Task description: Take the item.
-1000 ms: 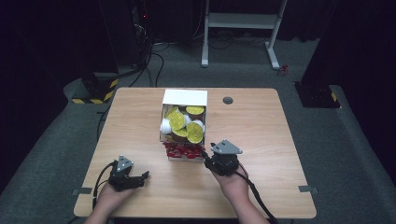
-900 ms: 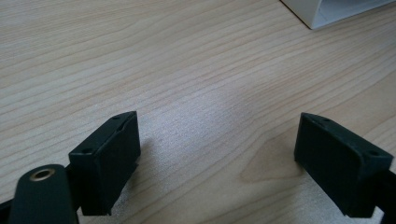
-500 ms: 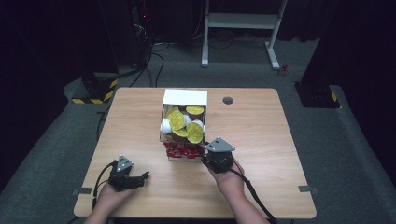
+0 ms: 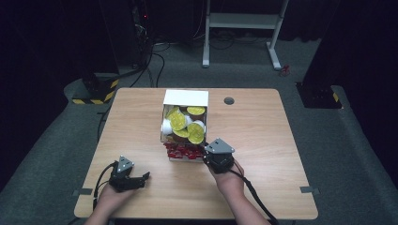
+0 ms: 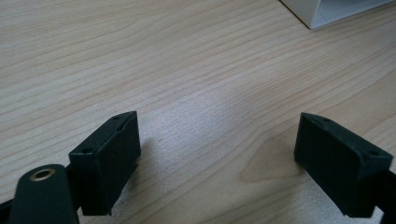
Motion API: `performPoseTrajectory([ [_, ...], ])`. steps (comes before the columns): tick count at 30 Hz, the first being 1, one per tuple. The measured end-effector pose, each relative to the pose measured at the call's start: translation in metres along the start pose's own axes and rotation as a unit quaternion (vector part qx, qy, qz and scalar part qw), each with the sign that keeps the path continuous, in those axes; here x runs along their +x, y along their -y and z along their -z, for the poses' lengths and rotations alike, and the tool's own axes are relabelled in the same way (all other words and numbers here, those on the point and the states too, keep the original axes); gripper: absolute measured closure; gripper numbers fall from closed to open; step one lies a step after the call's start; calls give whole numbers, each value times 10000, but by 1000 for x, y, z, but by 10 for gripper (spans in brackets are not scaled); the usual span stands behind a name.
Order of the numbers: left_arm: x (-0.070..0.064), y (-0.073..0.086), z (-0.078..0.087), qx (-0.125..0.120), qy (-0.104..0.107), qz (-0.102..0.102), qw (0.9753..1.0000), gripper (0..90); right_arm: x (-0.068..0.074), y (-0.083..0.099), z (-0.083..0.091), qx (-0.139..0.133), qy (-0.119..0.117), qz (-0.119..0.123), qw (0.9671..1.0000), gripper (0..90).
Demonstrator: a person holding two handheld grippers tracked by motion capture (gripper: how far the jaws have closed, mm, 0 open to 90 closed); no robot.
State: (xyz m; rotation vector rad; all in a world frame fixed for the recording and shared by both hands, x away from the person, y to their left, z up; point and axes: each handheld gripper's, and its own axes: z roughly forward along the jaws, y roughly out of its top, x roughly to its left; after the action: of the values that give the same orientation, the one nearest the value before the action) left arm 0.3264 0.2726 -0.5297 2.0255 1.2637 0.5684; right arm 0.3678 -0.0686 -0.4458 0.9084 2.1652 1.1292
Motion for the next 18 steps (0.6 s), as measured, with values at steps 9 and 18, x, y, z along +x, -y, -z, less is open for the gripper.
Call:
performPoseTrajectory([
  [9,0,0,0,2,-7,-5,10000,149,0,2,-3,46,5,-60,10000,803],
  [18,0,0,0,0,-1,-4,10000,149,-1,7,-5,-11,-36,-31,10000,859],
])
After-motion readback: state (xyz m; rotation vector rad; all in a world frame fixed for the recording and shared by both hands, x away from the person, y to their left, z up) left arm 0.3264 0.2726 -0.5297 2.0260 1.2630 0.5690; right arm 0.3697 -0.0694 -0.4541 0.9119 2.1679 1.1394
